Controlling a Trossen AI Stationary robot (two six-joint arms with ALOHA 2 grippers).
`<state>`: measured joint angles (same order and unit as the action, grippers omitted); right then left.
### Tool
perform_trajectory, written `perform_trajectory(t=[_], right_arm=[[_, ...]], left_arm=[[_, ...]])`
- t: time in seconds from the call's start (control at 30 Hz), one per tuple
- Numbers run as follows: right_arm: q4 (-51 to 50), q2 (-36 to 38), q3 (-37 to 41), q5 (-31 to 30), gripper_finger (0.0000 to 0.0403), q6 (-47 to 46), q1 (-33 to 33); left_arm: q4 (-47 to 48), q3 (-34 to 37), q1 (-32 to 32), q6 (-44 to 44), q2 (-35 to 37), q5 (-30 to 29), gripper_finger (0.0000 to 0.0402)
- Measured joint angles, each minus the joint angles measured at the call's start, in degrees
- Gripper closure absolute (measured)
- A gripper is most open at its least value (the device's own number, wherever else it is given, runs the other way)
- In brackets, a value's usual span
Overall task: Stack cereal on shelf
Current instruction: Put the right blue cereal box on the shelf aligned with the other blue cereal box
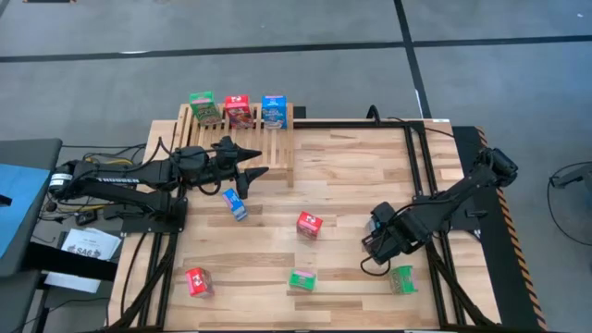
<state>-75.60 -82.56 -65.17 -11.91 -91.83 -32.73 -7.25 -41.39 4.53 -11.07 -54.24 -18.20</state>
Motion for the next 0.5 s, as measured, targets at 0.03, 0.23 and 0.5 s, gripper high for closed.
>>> perform_trajectory(t=[0.03,0.23,0.5], right_arm=[[0.0,0.0,-0.4,-0.2,0.0204,0.7,0.3],[0.0,0.0,-2.6,-2.4,0.0204,5.0,1.5],[1.5,0.0,-6.1,-4.5,0.0201,13.6,4.2]], left_arm=[[0.0,0.0,0.0,0.4,0.0,0.5,0.0132],[-0.4,0.0,0.0,2.5,0.0,5.1,0.0129],[-3.1,0.0,1.8,2.8,0.0,10.1,0.0081]])
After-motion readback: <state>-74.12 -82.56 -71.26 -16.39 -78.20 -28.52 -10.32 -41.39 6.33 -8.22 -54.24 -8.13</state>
